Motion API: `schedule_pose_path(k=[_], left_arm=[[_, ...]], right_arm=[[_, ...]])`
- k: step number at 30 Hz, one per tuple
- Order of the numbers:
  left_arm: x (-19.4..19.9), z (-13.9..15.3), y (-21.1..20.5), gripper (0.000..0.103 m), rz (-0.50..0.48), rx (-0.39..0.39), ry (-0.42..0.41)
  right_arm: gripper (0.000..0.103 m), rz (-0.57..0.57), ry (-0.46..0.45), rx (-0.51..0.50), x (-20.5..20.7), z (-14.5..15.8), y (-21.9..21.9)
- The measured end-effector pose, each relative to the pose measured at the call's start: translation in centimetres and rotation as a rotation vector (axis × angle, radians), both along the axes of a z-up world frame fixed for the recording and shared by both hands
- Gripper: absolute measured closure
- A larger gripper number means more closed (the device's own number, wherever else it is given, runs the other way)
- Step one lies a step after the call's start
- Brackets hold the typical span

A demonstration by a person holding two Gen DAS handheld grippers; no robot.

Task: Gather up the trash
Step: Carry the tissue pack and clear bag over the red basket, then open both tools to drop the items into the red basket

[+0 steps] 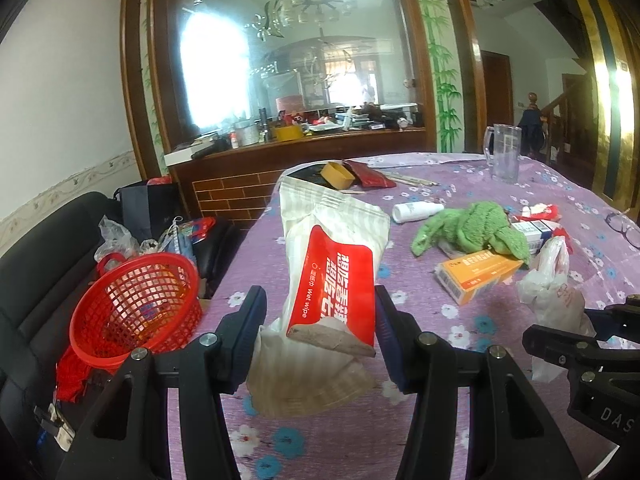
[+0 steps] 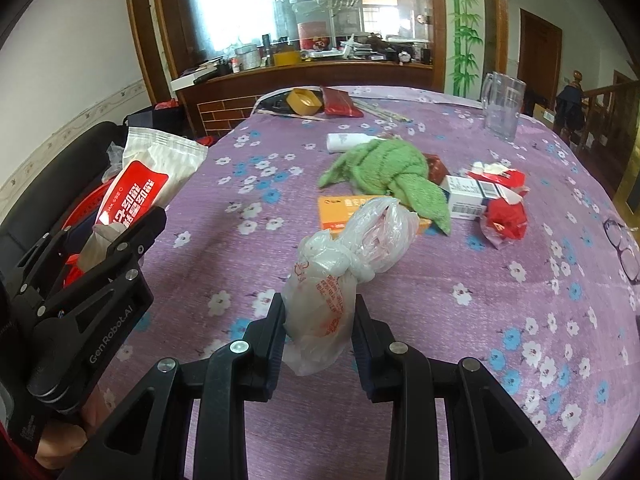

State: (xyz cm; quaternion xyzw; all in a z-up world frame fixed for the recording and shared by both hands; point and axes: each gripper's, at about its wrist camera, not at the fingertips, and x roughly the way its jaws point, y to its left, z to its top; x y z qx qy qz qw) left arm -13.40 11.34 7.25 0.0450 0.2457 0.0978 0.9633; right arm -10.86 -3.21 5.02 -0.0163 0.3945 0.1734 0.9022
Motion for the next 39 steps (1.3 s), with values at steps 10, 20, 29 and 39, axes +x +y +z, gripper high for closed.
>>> schedule_pose_path(k=[10,20,29,39], left_arm=[[-0.8,1.9,5.3,0.051,0.083,-0.07,-0.021],[-2.2,3.0,14.4,0.051,0.207,-0.162,-0.015],[-1.7,1.8,21.6,0.051,0.27,-0.264,0.022],[-1.0,0.0,26.1,0.051,0.326,-0.303,0.048]], right_arm=[[0.069,0.076,-0.009,0.002,1.1,1.2,2.9],[0.069,0.238,0.074,0.105,3.9,2.8,8.2],[0.069,0.413,0.035,0.069,4.9,4.4,17.4],[0.067,0.566,-0.009,0.006,6.1,5.4,27.2]])
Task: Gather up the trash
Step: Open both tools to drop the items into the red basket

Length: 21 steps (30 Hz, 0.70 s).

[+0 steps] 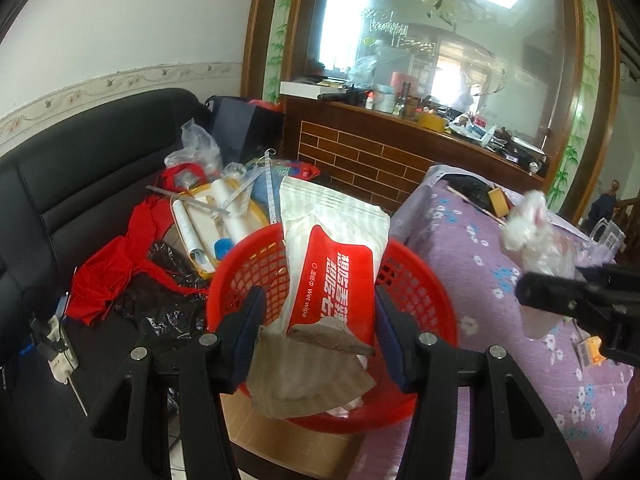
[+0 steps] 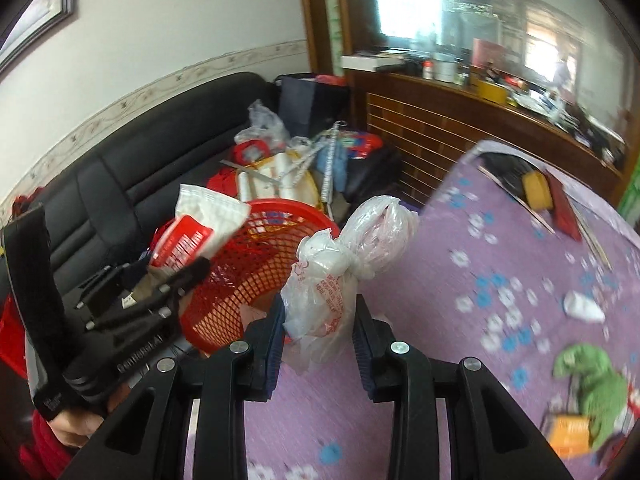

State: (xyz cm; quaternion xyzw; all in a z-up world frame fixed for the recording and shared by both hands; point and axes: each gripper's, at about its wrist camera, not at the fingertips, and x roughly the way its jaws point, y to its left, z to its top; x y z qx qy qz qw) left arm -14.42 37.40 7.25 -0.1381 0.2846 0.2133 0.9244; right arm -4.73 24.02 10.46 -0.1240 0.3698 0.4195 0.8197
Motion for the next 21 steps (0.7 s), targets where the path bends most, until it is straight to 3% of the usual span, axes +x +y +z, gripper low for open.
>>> schedule_pose_path(k=[5,10,16,21], left_arm=[[0.3,-0.4,0.9,0.05,0.005,-0.015,-0.006],[0.2,-0.2,0.9,0.044,0.013,-0.017,-0.019],[-0.2,0.8,-0.6,0.037,-0.009,-0.009,-0.046],[0.0,2.2,-4.3,0.032,-0.082,0.036,-0.067]], right_arm=[[0.067,0.046,0.028,0.003,1.1,-0.4,3.5],[0.047,0.064,0.062,0.031,2.1,-0.3,4.4],[0.045,0.019,0.08,0.094,2.0,0.4,0.2],[0.039,-0.062,0.064,0.125,0.7,0.5,-5.0]])
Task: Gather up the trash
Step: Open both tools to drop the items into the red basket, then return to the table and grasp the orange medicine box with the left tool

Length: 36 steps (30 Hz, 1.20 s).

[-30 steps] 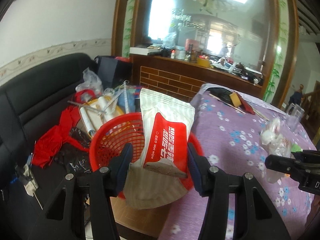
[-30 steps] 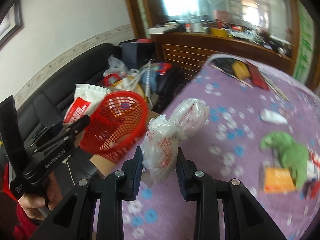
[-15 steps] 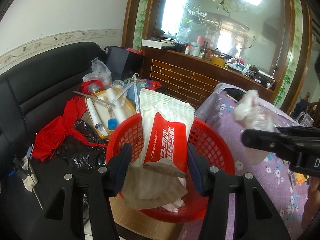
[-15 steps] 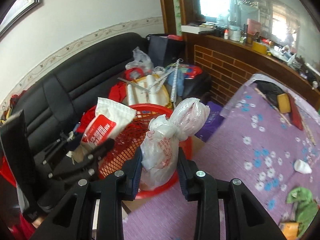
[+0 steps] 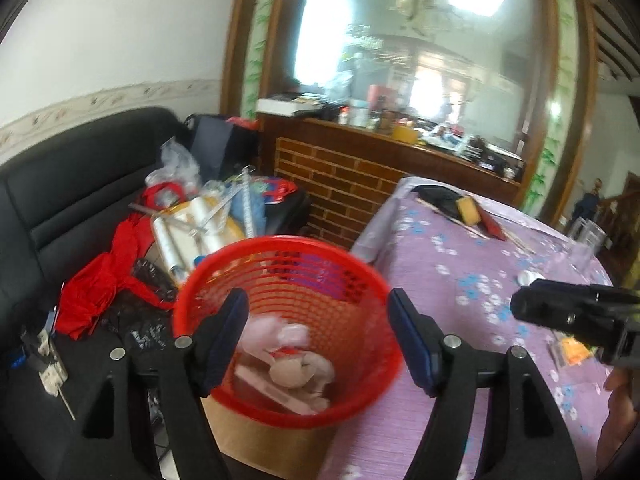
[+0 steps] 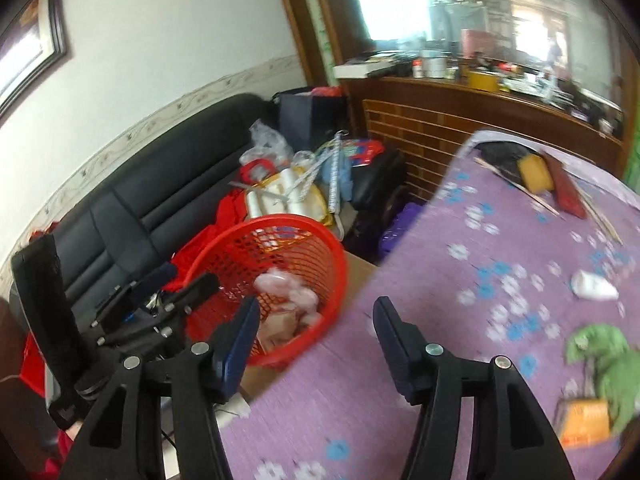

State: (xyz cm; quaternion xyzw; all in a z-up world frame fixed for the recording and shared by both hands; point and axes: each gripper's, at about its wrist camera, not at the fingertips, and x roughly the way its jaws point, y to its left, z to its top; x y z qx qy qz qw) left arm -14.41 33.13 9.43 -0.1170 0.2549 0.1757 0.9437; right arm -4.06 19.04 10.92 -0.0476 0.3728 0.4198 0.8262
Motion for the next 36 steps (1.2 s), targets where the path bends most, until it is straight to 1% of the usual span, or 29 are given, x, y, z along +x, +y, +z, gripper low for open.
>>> schedule_pose_path(k=[2,5,9,14,18,21,22,24,25,27,29,30,33,34,35,36], left_arm=[[0.3,0.4,-1.9,0.031,-0.034,0.025,-0.001],[0.8,0.6,-4.7,0.029,-0.093,0.042,0.005],[1.8,0.4,-8.8,0.029,-0.169,0.056,0.025],[3.0,-0.1,-14.1,0.028,-0.277,0.084,0.058],[4.0,-0.5,-19.0,0.024,-0.391,0.135,0.09],[5.5,-0.9,-22.4,0.022,-0.484,0.172,0.132],[6.2,-1.0,-23.7,0.021,-0.528,0.181,0.147],[7.3,-1.4,-25.5,0.02,-0.584,0.196,0.178],[8.0,-1.6,-26.4,0.02,-0.605,0.204,0.193],[10.0,-2.2,-28.1,0.02,-0.686,0.198,0.246],[11.4,-2.7,-29.3,0.019,-0.726,0.197,0.279],[12.3,-3.2,-29.9,0.019,-0.768,0.193,0.304],[14.7,-4.8,-31.0,0.019,-0.786,0.242,0.35],[15.5,-5.4,-31.4,0.019,-0.819,0.243,0.376],[16.1,-5.8,-31.7,0.019,-0.826,0.252,0.389],[16.6,-6.2,-32.1,0.019,-0.826,0.277,0.395]], right_arm=[[0.039,-0.031,-0.013,0.007,-0.6,0.0,-2.1],[0.039,-0.086,-0.024,0.012,-1.5,-0.3,-5.8],[0.039,-0.154,0.011,0.045,-1.9,-1.0,-11.6],[0.039,-0.259,0.033,0.053,-2.4,-2.3,-18.3],[0.04,-0.392,0.044,0.081,-2.8,-3.0,-24.9],[0.04,-0.51,0.057,0.073,-2.8,-3.1,-29.2],[0.04,-0.539,0.065,0.083,-2.5,-3.1,-30.3],[0.039,-0.602,0.081,0.118,-2.3,-3.2,-33.3],[0.038,-0.629,0.086,0.125,-2.2,-3.2,-34.3],[0.038,-0.682,0.098,0.14,-2.0,-3.4,-36.5],[0.037,-0.706,0.112,0.157,-2.0,-3.5,-37.7],[0.037,-0.717,0.12,0.167,-1.9,-3.6,-38.4],[0.037,-0.742,0.14,0.184,-1.9,-4.0,-39.9],[0.037,-0.748,0.146,0.191,-1.9,-4.2,-40.4],[0.036,-0.753,0.151,0.194,-1.8,-4.2,-40.4],[0.035,-0.76,0.159,0.199,-1.7,-4.4,-40.9]])
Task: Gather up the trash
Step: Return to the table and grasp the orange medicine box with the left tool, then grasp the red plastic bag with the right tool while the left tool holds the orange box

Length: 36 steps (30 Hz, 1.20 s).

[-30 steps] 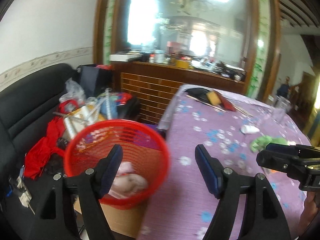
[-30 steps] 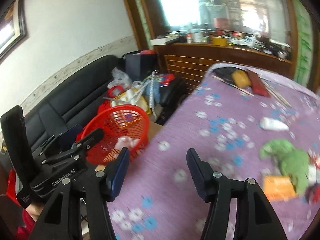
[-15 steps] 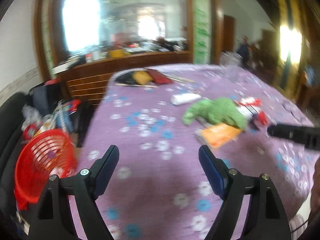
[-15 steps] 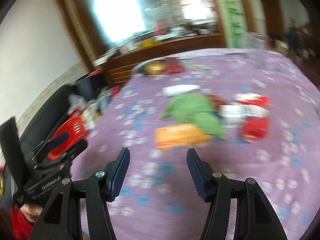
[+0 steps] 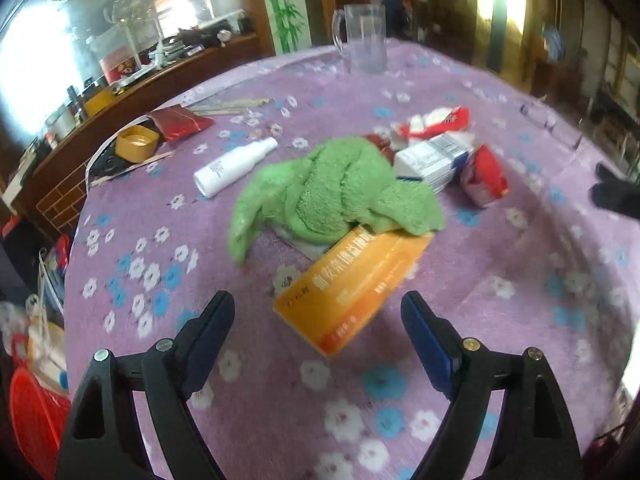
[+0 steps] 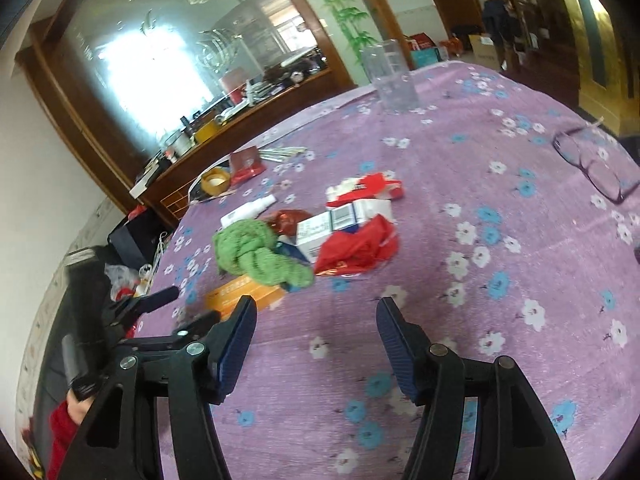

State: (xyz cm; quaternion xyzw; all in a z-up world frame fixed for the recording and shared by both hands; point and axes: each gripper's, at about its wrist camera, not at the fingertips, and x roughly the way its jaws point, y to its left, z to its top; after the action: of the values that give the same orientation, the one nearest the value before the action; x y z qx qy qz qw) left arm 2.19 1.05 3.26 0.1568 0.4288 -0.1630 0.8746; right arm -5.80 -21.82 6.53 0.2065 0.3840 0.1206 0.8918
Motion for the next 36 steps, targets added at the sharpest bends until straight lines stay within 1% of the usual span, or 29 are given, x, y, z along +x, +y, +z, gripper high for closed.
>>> schedule_pose_path(k=[1,4,6,8,10,11,14,15,17,20,24,25,29,33,35,36], left_arm=[[0.4,-0.3,-0.4,0.019,-0.016,0.008,0.003],[0.9,-0.8,-1.2,0.019,-0.05,-0.01,0.023],[1.0,-1.2,-1.9,0.019,-0.052,-0.009,0.015],[1.0,-1.7,-2.5,0.021,-0.047,0.002,0.013],[0.5,-1.7,-3.0,0.032,-0.042,0.0,0.006],[0.2,-1.6,-3.1,0.042,-0.038,-0.004,0.009],[-0.4,-1.7,-3.3,0.047,0.006,-0.014,0.021],[-0.6,-1.6,-3.2,0.052,0.016,-0.024,0.023],[-1.6,-1.4,-3.0,0.055,0.042,-0.044,0.032],[-3.3,-0.9,-2.5,0.056,0.057,-0.09,0.036],[-5.7,-0.5,-1.7,0.056,0.078,-0.12,0.033],[-5.9,-0.6,-1.5,0.056,0.085,-0.114,0.032],[-5.9,-0.6,-1.4,0.055,0.096,-0.105,0.027],[-5.3,-1.0,-1.6,0.055,0.095,-0.107,0.035],[-5.1,-1.2,-1.7,0.055,0.102,-0.103,0.034],[-5.1,-1.3,-1.8,0.055,0.104,-0.103,0.033]], right_arm=[[0.035,-0.007,0.007,0.006,0.1,-0.2,-0.4],[0.035,-0.016,0.023,0.017,0.3,-0.8,-0.9],[0.035,-0.03,0.04,0.033,0.8,-1.1,-1.4],[0.035,-0.039,0.057,0.037,1.3,-1.4,-1.6],[0.035,-0.052,0.078,0.049,2.2,-1.8,-1.7],[0.035,-0.057,0.085,0.053,2.6,-1.9,-1.7],[0.035,-0.077,0.118,0.054,4.1,-2.5,-1.5],[0.035,-0.081,0.133,0.055,4.7,-2.8,-1.4],[0.035,-0.09,0.145,0.046,5.6,-3.1,-1.0],[0.035,-0.112,0.166,0.03,6.9,-3.6,-0.4],[0.035,-0.142,0.187,-0.012,8.5,-4.1,0.1],[0.035,-0.146,0.191,-0.019,8.9,-4.2,0.2],[0.035,-0.152,0.213,-0.066,10.2,-4.9,0.7],[0.036,-0.123,0.219,-0.091,10.3,-5.5,1.4],[0.049,-0.109,0.211,-0.095,10.0,-5.6,1.7],[0.061,-0.095,0.213,-0.094,9.9,-5.7,1.8]])
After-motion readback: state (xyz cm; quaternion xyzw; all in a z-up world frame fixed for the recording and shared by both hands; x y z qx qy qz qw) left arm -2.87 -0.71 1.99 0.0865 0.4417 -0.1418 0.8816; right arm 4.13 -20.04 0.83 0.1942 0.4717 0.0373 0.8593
